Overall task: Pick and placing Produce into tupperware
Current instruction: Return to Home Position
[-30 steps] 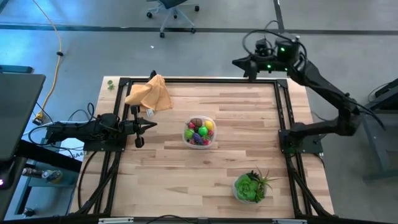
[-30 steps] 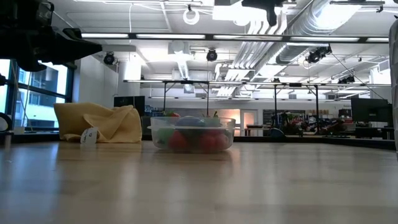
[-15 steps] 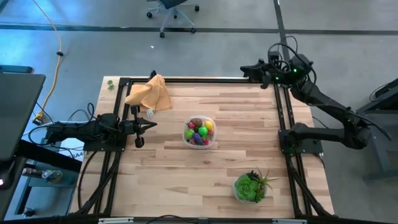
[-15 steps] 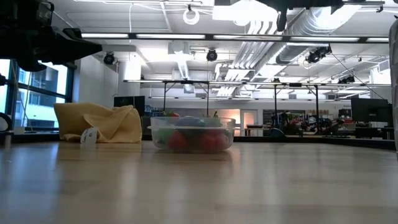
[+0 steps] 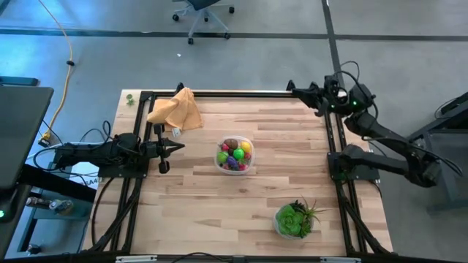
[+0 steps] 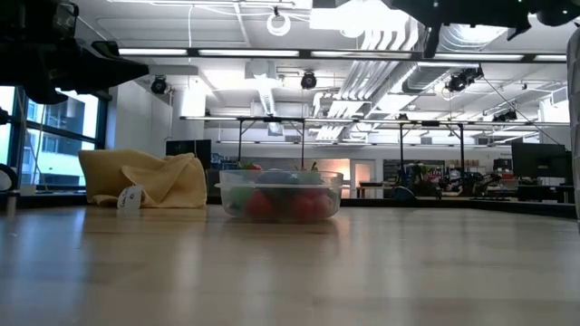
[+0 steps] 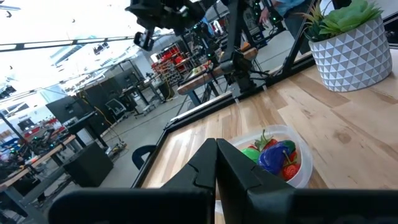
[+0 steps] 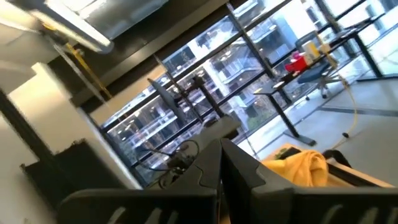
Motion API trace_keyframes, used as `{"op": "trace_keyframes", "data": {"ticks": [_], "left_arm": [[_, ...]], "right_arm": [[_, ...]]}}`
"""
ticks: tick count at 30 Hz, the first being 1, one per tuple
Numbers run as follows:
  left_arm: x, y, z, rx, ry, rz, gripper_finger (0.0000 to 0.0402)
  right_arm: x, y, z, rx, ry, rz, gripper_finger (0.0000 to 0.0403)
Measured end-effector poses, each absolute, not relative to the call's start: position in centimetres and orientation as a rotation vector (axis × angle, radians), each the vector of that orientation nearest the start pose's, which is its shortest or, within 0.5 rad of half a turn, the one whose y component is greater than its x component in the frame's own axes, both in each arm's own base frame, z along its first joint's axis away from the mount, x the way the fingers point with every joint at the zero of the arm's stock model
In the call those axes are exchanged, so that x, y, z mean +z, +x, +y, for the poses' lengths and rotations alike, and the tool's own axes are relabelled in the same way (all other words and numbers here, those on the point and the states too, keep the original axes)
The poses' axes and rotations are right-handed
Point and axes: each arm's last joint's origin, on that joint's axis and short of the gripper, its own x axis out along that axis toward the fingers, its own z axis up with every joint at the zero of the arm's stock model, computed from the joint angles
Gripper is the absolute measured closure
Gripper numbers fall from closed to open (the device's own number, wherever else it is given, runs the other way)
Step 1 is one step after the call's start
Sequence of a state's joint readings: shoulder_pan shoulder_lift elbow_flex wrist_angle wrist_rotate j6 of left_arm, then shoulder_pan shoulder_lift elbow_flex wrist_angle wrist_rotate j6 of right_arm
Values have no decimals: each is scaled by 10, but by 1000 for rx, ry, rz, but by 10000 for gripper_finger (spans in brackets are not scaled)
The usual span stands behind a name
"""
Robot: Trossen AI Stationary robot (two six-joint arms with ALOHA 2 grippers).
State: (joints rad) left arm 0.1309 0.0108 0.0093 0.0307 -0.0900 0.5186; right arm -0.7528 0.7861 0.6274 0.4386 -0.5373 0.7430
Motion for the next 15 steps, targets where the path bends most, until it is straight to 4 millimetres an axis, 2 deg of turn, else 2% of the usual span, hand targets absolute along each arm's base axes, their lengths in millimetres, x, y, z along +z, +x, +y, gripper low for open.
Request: {"op": "trace_keyframes", "data": {"ticks": [15], "left_arm": [[169, 96, 15, 223, 517, 28, 401]], "right_arm": [[302, 109, -82, -118, 564, -319, 403]]}}
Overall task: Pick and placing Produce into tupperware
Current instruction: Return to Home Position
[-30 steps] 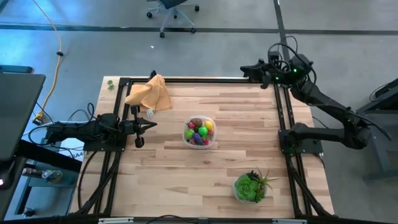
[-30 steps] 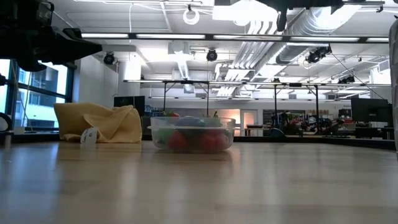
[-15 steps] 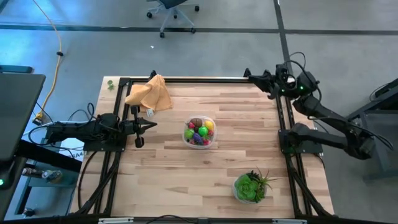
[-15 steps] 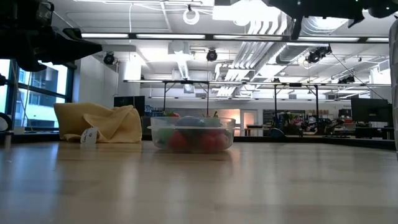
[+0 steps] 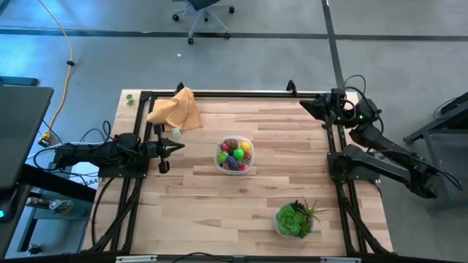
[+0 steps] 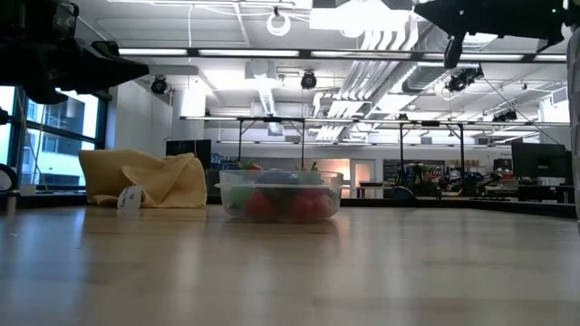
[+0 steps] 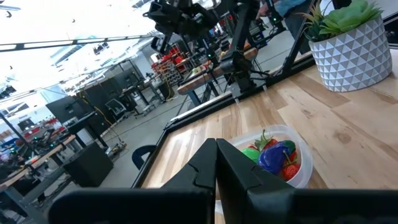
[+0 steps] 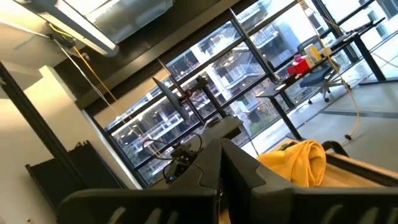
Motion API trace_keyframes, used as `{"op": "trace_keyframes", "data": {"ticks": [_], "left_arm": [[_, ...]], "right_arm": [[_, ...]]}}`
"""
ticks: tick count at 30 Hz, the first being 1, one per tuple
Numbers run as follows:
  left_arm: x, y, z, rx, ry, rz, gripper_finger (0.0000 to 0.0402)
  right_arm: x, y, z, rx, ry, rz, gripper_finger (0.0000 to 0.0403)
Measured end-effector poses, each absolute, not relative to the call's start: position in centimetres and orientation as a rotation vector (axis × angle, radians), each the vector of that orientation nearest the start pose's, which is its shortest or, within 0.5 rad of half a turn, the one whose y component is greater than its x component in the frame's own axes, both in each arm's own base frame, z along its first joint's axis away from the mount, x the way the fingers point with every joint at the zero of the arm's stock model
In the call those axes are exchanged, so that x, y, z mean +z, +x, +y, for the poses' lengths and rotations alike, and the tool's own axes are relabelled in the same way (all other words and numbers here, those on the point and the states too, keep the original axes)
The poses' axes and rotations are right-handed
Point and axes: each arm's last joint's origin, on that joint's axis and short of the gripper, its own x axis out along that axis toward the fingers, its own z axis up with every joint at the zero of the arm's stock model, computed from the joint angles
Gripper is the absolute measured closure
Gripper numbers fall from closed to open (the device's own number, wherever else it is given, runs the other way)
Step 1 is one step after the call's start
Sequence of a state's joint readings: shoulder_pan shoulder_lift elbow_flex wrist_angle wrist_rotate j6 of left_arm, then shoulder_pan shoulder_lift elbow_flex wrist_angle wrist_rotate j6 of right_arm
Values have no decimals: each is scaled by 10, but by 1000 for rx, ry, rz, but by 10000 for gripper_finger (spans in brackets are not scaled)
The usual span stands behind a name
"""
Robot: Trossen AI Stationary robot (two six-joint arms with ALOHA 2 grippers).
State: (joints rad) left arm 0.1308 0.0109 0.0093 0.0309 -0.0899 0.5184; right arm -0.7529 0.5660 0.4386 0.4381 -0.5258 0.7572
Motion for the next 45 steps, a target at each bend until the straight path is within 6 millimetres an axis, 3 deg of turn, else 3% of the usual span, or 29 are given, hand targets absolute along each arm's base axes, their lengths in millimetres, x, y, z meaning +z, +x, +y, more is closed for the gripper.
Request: {"op": "trace_keyframes", "data": {"ticks": [15, 21, 27, 34, 40, 45], "left_arm": [[169, 96, 15, 223, 517, 29, 401], [169, 96, 15, 224, 517, 28, 401], [169, 96, 15, 224, 517, 28, 401], [169, 96, 15, 224, 517, 29, 401], [169, 96, 15, 223, 517, 29, 401], [169, 96, 15, 223, 517, 29, 401]], "right_arm": [[278, 96, -66, -24, 448, -284, 403], [253, 94, -64, -8, 427, -275, 403], [232, 94, -54, 73, 375, -402, 403], [234, 100, -37, 212, 358, -424, 403], [234, 105, -25, 228, 332, -442, 403], [224, 113, -18, 192, 315, -351, 403]]}}
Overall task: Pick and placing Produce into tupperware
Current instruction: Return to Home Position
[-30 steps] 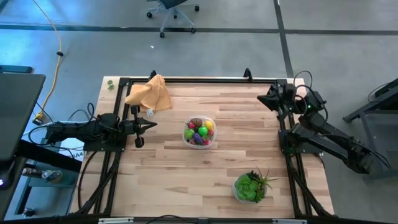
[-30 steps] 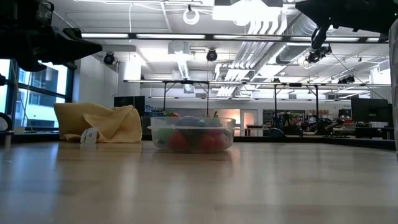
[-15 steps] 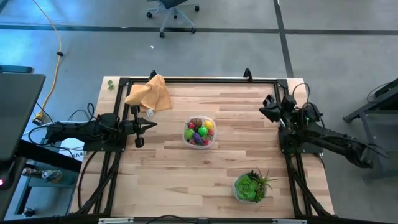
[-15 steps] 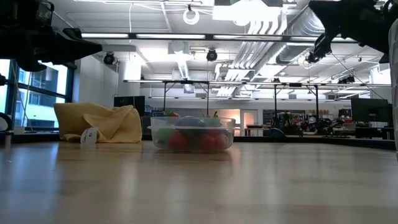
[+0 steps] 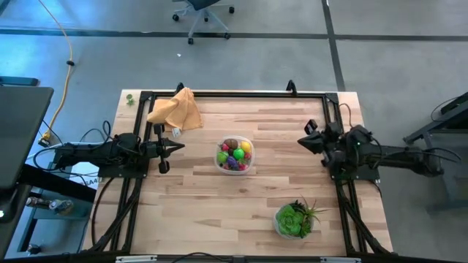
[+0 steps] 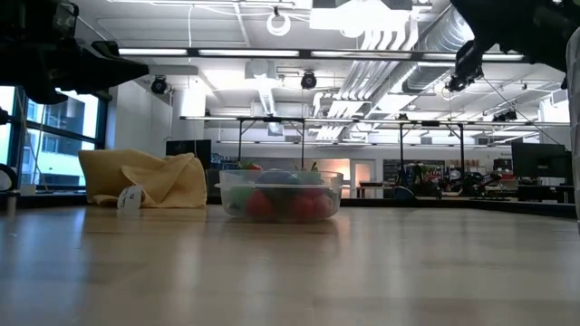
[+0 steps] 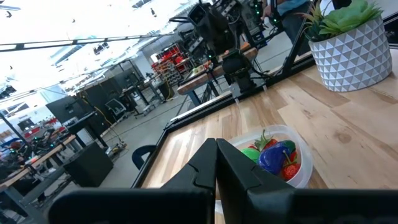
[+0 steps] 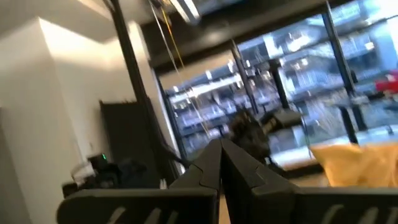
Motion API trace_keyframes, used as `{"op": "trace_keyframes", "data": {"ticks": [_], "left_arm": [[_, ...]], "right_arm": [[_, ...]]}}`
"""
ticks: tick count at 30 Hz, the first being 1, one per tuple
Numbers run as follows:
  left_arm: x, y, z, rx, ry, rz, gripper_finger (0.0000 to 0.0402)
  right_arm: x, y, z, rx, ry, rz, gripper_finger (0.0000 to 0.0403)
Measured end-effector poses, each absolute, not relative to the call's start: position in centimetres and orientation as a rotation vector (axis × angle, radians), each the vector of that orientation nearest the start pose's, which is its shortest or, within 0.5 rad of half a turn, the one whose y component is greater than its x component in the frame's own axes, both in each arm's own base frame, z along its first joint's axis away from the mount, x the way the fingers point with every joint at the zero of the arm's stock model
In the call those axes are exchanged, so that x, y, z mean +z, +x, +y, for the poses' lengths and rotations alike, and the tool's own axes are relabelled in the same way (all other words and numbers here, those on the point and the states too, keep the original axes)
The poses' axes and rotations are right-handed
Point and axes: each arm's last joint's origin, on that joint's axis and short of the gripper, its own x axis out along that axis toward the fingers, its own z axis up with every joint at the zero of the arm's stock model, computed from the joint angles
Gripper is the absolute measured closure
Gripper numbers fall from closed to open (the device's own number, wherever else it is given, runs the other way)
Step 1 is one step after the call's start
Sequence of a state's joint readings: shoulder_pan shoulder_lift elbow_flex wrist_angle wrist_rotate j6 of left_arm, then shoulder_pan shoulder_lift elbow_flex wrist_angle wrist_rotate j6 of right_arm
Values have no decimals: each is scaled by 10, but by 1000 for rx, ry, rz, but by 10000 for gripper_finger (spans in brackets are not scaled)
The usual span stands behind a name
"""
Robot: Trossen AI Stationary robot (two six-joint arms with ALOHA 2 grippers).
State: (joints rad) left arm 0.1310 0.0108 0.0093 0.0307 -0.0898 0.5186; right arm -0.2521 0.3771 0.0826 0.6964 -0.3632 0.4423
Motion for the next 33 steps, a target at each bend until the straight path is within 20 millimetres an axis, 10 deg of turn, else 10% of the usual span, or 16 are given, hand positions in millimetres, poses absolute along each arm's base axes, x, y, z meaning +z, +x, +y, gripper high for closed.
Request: {"op": "trace_keyframes", "data": {"ticks": [33], "left_arm": [[169, 96, 15, 223, 517, 28, 401]], "right_arm": [[214, 86, -12, 116, 255, -292, 403]]}}
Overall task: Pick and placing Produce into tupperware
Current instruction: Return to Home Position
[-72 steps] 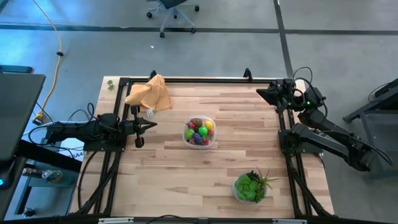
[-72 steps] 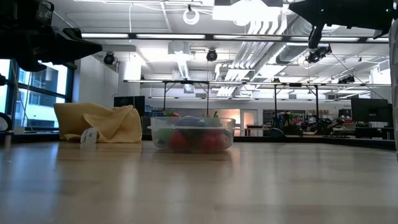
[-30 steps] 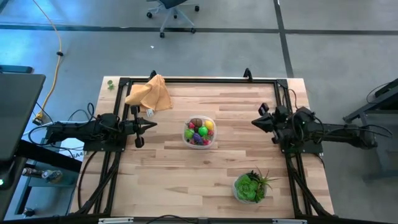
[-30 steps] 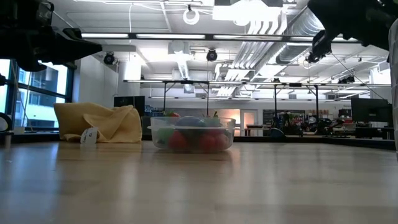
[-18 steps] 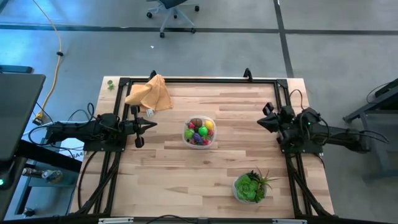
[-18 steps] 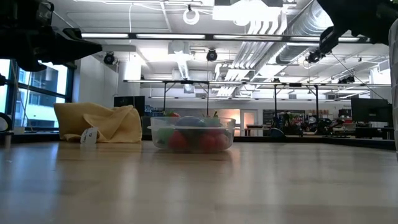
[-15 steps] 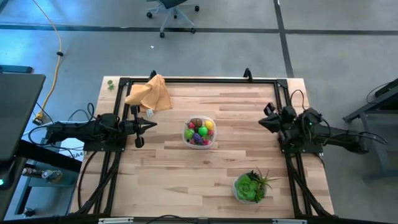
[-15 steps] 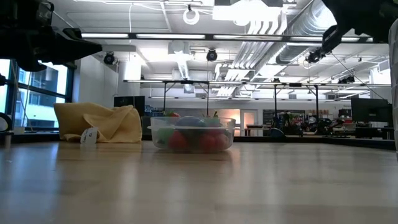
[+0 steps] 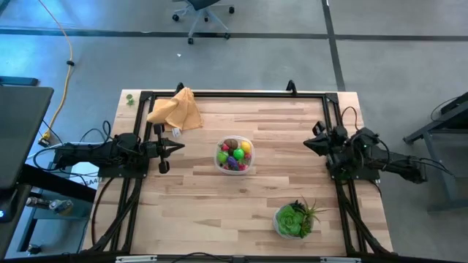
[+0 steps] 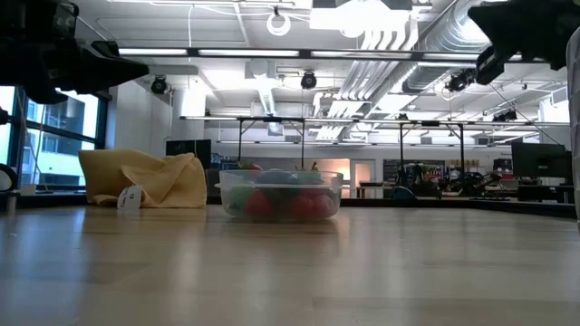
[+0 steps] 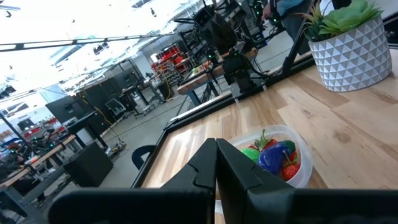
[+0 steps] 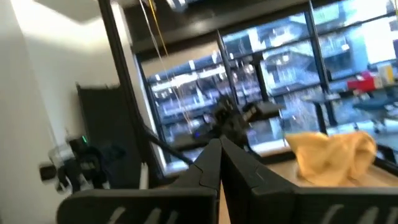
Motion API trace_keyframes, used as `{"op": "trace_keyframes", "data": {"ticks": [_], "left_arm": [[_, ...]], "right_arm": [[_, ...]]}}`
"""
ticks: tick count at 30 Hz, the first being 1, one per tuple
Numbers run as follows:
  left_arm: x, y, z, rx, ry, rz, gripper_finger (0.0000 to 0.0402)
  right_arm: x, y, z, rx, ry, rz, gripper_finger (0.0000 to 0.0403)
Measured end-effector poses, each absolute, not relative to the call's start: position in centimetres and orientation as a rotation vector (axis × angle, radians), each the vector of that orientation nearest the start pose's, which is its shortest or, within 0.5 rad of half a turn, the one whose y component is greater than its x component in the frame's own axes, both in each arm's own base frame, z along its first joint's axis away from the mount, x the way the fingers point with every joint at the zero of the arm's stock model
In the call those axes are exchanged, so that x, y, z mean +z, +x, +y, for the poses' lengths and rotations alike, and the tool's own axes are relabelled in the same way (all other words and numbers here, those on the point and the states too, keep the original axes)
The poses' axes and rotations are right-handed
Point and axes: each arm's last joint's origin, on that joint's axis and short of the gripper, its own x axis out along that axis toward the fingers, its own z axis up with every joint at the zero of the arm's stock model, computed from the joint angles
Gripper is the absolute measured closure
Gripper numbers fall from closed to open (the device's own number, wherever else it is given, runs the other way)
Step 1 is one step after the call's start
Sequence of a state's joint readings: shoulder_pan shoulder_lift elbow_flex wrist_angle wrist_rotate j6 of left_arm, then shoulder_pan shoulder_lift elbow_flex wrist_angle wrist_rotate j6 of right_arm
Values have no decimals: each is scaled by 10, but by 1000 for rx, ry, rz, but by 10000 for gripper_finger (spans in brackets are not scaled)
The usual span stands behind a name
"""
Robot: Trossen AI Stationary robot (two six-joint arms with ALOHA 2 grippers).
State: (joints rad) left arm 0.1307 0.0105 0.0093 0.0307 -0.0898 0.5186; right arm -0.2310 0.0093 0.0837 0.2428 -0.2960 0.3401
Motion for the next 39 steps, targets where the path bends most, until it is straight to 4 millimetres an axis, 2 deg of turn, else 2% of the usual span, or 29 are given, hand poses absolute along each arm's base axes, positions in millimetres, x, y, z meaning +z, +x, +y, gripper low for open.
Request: {"op": "trace_keyframes", "data": {"ticks": [16, 23, 31, 39], "left_arm": [[169, 96, 15, 224, 517, 28, 401], [169, 96, 15, 223, 517, 28, 401], [169, 96, 15, 223, 517, 28, 401], [169, 96, 15, 223, 517, 28, 401]], "right_arm": [[185, 91, -15, -2, 171, -12, 403], [172, 90, -17, -86, 76, 125, 403], [170, 90, -19, -175, 64, 139, 403], [170, 90, -20, -178, 65, 140, 403]]}}
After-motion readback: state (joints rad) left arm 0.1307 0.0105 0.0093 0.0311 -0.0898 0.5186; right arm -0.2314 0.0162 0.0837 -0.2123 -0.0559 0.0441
